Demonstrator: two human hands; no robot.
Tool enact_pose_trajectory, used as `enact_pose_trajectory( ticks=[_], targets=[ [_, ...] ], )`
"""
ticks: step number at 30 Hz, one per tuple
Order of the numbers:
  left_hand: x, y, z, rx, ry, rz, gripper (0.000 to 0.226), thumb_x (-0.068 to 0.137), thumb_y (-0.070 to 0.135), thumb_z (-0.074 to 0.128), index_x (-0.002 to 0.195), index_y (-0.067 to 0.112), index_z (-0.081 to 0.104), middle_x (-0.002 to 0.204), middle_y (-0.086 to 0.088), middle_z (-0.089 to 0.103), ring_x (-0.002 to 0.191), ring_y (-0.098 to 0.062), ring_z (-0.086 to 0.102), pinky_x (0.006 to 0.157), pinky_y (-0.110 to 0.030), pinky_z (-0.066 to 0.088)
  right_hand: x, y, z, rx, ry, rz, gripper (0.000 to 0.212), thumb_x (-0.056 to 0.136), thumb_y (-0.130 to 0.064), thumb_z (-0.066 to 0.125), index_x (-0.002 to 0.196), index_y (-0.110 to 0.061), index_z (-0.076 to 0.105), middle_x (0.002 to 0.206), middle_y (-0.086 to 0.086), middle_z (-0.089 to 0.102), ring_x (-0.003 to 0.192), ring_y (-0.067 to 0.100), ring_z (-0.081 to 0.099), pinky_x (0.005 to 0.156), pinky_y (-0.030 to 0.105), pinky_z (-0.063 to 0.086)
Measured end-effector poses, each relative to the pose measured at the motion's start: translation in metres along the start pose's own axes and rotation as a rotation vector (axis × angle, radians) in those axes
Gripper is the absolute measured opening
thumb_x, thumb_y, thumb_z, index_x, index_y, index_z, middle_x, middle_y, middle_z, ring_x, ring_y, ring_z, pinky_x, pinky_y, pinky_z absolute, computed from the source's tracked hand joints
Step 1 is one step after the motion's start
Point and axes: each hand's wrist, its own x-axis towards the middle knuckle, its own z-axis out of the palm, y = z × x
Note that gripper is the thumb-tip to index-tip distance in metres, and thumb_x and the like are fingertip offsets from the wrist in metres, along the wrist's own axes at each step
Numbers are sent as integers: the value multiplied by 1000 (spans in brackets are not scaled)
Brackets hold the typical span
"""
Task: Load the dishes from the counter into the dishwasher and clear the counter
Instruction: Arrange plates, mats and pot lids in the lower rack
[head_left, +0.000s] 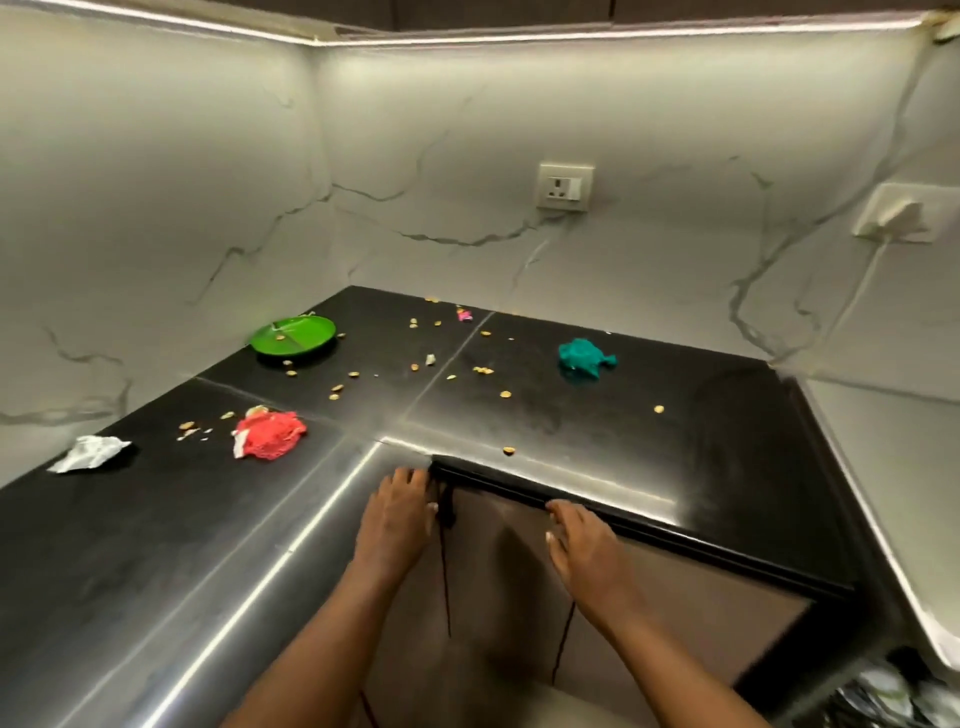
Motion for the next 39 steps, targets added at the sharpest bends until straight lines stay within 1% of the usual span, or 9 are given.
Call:
enact_pose_trajectory(
  ticks=[3, 10, 17, 23, 26, 31, 34, 36, 39],
  targets=[
    [41, -40, -5, 13, 33, -96, 41, 85, 30, 66, 120, 12, 57, 119, -10, 56, 108, -31, 55, 90, -41, 46, 48, -5, 37, 59, -14, -27, 32, 82, -10, 71, 113, -10, 64, 102, 6, 68, 90, 25, 67, 79, 37, 56],
    [151, -118, -12, -29, -24, -365, 68, 80, 39, 75, 131, 6, 45, 130, -15, 46, 119, -32, 46, 100, -39, 39, 182, -31, 113, 209, -62, -167, 27, 82, -6, 69, 109, -9, 66, 101, 6, 68, 90, 24, 67, 79, 39, 57],
    [263, -190, -12, 94, -171, -504, 79, 70, 22, 83, 132, 1, 40, 138, -20, 34, 129, -40, 32, 107, -44, 35, 303, -49, 182, 308, -140, -317, 29, 85, -10, 62, 114, -11, 65, 107, 2, 66, 94, 21, 65, 83, 37, 54],
    [319, -258, -13, 101, -438, -653, 121, 57, 45, 90, 148, 4, 22, 155, -25, 11, 141, -47, 16, 113, -53, 29, 386, -73, 245, 320, -143, -384, 30, 80, -1, 66, 110, -7, 65, 102, 7, 66, 90, 29, 63, 78, 39, 53],
    [327, -279, -7, 124, -536, -652, 128, 53, 58, 87, 151, 8, 21, 154, -22, 17, 140, -42, 24, 111, -47, 34, 424, -93, 277, 330, -200, -397, 32, 79, -5, 63, 111, -6, 64, 101, 12, 66, 92, 35, 62, 78, 43, 53],
    [329, -282, -2, 164, -547, -638, 130, 58, 59, 84, 154, 8, 12, 159, -22, 6, 143, -42, 19, 114, -42, 28, 482, -138, 335, 154, -335, -539, 52, 73, -8, 63, 125, -5, 59, 117, 17, 60, 103, 39, 56, 84, 46, 49],
    [325, -281, 1, 162, -546, -634, 130, 61, 60, 82, 154, 9, 7, 160, -21, 1, 144, -43, 14, 115, -42, 24, 505, -158, 364, 55, -369, -596, 50, 78, -8, 64, 128, -8, 58, 123, 19, 58, 112, 40, 52, 89, 45, 44],
    [325, -280, 0, 153, -549, -638, 131, 61, 59, 82, 155, 10, 6, 160, -20, -1, 145, -43, 11, 116, -43, 23, 517, -165, 379, -39, -407, -652, 38, 84, -12, 61, 122, -10, 60, 115, 19, 60, 108, 39, 52, 87, 44, 41],
    [328, -281, -1, 128, -564, -651, 132, 61, 56, 83, 155, 10, 3, 160, -20, -4, 146, -43, 6, 118, -45, 22, 529, -175, 389, -127, -346, -735, 20, 77, -8, 66, 98, -7, 65, 88, 19, 59, 83, 38, 57, 71, 43, 43]
  ],
)
